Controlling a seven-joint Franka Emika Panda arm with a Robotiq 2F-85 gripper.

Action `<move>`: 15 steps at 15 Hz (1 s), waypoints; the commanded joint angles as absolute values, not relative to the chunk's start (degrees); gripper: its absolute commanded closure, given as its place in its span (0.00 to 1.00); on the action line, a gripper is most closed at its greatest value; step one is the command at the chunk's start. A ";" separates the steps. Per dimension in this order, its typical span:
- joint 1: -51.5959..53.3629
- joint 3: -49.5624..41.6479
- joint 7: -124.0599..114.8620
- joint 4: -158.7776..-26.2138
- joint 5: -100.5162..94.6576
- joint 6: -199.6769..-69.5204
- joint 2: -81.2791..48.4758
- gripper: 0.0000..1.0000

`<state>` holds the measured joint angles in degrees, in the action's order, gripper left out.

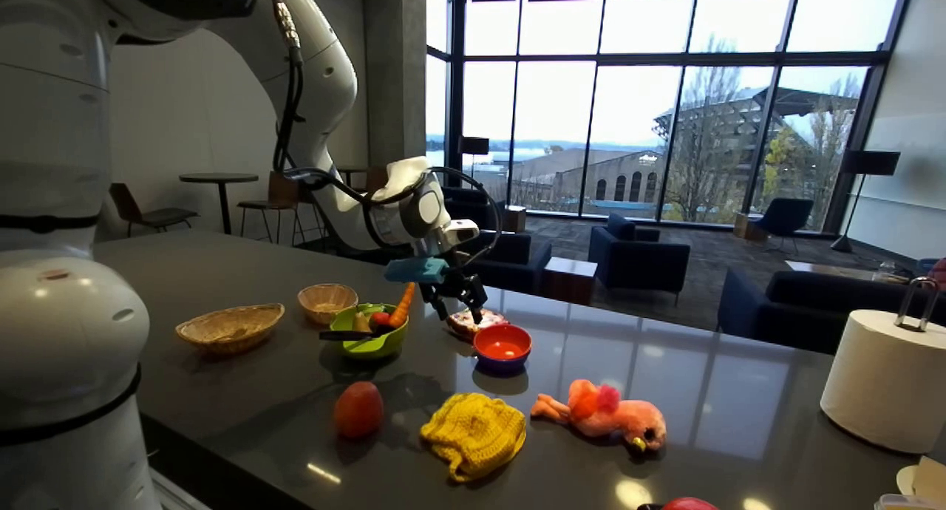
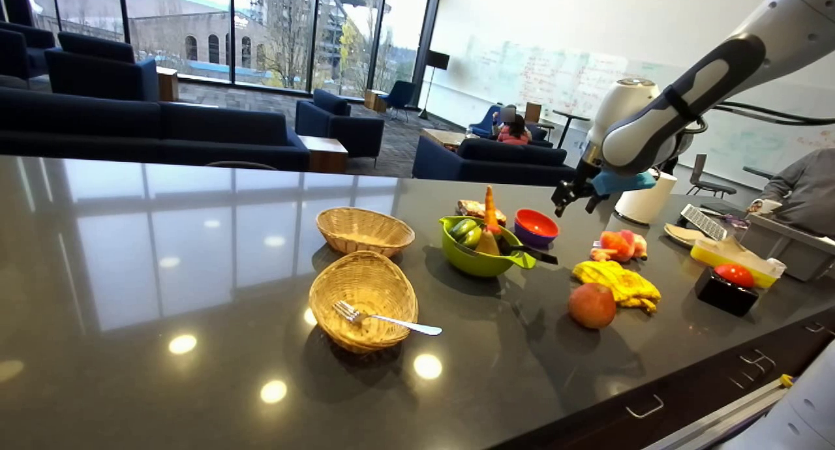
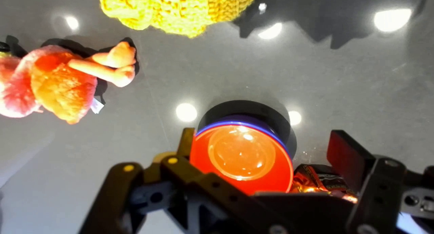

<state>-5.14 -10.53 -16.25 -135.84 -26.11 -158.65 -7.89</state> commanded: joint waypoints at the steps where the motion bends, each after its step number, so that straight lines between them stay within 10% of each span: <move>1: -5.51 -11.25 -14.98 -138.24 -23.38 -162.14 -7.59 0.00; 15: -6.66 -10.15 -2.58 -144.22 -8.50 -147.81 -2.91 0.00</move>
<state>-5.35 -10.88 -5.62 -141.58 -10.83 -150.46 -6.33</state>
